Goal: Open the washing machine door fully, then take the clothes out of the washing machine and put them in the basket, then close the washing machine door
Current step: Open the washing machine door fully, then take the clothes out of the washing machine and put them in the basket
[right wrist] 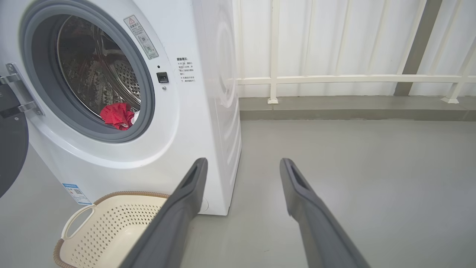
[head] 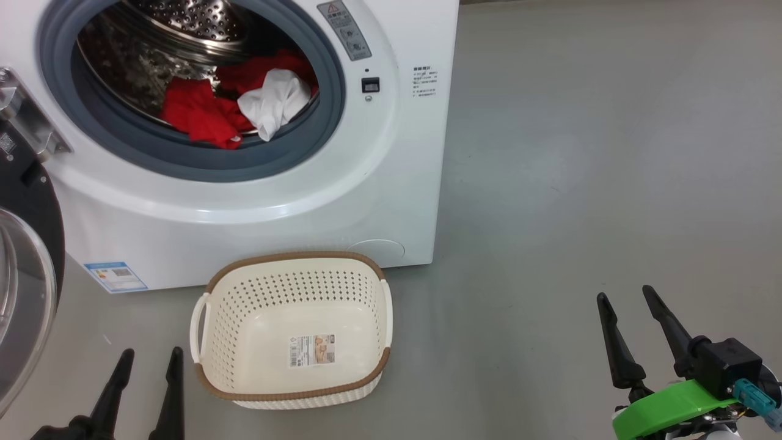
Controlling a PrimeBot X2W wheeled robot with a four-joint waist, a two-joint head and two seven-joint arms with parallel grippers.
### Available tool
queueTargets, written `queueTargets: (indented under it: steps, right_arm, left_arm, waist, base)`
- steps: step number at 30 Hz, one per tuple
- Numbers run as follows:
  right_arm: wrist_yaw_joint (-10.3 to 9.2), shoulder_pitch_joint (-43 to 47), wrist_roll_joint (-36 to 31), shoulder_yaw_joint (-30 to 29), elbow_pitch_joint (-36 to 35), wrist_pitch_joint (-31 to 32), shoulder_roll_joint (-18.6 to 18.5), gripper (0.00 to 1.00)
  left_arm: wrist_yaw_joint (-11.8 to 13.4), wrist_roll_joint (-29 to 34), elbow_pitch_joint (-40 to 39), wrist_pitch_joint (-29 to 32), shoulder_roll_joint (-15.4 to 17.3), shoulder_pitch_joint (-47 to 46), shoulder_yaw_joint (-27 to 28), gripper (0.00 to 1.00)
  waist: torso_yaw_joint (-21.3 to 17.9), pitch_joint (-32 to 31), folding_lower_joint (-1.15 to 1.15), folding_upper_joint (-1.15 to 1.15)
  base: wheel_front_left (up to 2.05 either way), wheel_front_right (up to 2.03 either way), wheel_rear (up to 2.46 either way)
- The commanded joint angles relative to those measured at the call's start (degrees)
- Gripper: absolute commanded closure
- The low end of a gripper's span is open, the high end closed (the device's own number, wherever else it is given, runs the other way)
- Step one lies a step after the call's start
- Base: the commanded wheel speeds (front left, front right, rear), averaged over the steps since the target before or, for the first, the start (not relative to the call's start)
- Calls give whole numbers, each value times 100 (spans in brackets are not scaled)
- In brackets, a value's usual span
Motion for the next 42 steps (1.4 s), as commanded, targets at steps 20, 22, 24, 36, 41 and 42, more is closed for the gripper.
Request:
queueTargets:
  steps: [20, 22, 24, 36, 41, 42]
  right_arm:
    - [36, -92, 14, 87, -187, -37, -31, 0]
    - [36, -103, 11, 89, -191, -37, -30, 0]
    - [36, -116, 6, 93, -192, -37, -26, 0]
    - [36, -173, -18, 147, -202, -37, 15, 0]
    - [36, -193, -22, 152, -205, -37, 26, 0]
    - [36, -195, -23, 153, -206, -37, 27, 0]
  left_arm:
    - [7, -92, -210, -29, 185, -124, 132, 0]
    - [7, -97, -208, -29, 194, -141, 125, 0]
    - [7, -109, -208, -29, 208, -158, 116, 0]
    - [7, -173, -201, -29, 268, -262, 103, 0]
    - [7, -177, -194, -29, 281, -290, 109, 0]
    - [7, -174, -190, -29, 283, -294, 110, 0]
  waist:
    - [43, 39, 0, 0]
    - [42, 53, 0, 0]
    - [42, 71, 0, 0]
    - [61, 170, 0, 0]
    - [67, 194, 0, 0]
    - [68, 197, 0, 0]
  base:
    - [0, 0, 0]
    - [11, -14, 3]
    - [38, -41, 3]
    - [105, -118, 13]
    - [123, -136, 14]
    - [122, -131, 10]
